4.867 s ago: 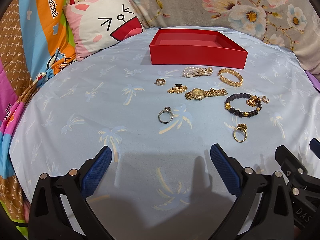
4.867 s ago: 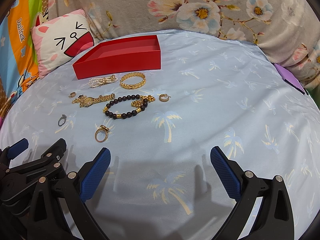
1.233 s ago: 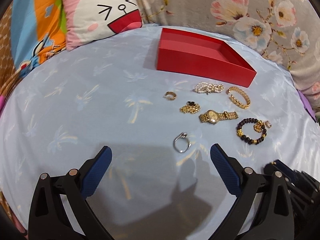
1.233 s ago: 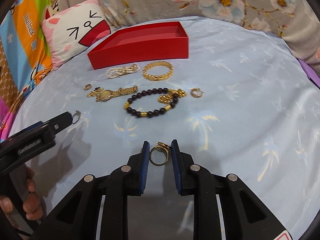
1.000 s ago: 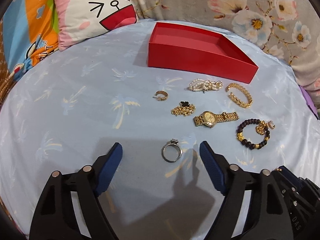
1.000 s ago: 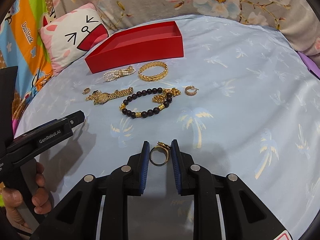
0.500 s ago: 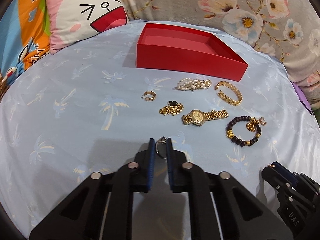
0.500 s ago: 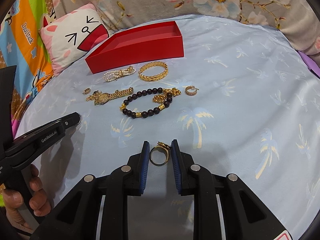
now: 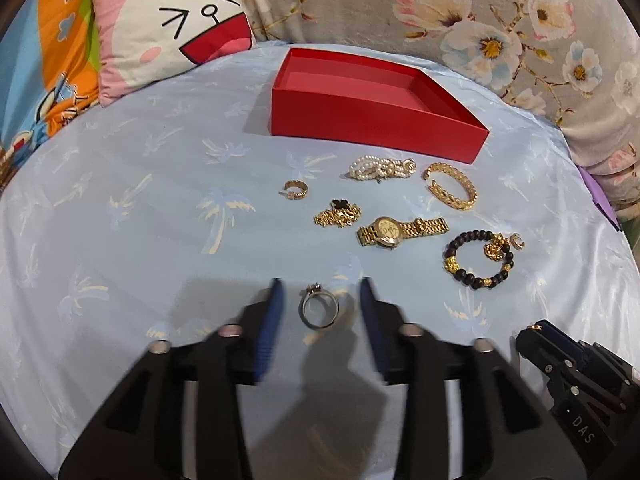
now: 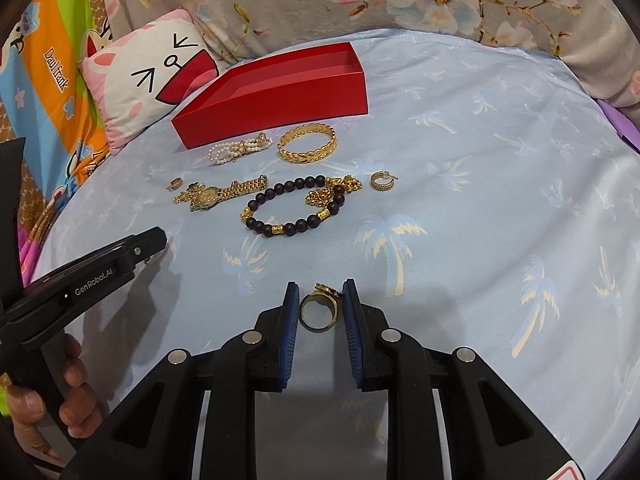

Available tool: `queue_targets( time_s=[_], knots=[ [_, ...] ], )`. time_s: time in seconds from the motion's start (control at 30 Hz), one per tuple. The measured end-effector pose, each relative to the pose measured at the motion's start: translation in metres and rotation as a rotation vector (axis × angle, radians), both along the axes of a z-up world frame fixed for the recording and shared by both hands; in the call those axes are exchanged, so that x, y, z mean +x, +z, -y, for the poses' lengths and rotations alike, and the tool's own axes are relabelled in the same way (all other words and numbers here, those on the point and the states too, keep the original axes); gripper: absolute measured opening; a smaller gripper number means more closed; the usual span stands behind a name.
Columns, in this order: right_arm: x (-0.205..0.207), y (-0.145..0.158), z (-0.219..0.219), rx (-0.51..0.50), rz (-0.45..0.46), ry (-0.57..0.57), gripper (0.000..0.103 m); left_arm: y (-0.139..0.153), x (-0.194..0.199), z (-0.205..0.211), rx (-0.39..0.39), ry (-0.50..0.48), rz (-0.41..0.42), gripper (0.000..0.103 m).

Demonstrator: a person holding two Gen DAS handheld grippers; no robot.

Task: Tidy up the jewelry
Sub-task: 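Carry both rings over the red box and open both tools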

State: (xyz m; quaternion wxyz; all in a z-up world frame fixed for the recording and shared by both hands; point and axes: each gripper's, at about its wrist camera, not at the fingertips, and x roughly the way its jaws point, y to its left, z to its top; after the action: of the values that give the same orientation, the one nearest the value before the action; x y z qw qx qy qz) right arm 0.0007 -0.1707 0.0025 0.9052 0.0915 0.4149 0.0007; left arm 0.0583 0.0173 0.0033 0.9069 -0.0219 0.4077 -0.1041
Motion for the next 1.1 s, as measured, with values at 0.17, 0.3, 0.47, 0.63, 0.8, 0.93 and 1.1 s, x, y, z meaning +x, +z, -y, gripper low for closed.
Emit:
queue_targets(
  time_s=[0.17,0.3,0.47,0.63,0.8,0.93,1.1],
  knots=[
    [0.0,0.0,0.0,0.0,0.0,0.0,0.021,-0.003,0.004,0.007,0.036,-0.015,-0.007,0.031],
    [0.0,0.0,-0.001,-0.003,-0.002,0.003,0.021,-0.002,0.002,0.008,0.031,-0.043,-0.004,0.004],
    [-0.005,0.002,0.0,0.004,-0.005,0.012,0.021,0.006,-0.006,-0.003,-0.011,-0.038,0.0,0.003],
    [-0.014,0.013,0.003,0.005,0.008,0.02,0.021,0.025,-0.02,-0.019,-0.058,-0.029,0.021,0.003],
    [-0.012,0.042,0.007,0.004,0.054,0.046,0.021,0.059,-0.025,-0.03,-0.08,-0.028,0.061,0.003],
    [0.01,0.076,0.01,0.006,0.1,0.084,0.021,0.093,-0.01,-0.029,-0.099,-0.051,0.107,0.003],
    [0.067,0.115,0.015,0.05,0.131,0.146,0.021,0.128,0.034,-0.017,-0.096,-0.078,0.159,0.003]
  ],
)
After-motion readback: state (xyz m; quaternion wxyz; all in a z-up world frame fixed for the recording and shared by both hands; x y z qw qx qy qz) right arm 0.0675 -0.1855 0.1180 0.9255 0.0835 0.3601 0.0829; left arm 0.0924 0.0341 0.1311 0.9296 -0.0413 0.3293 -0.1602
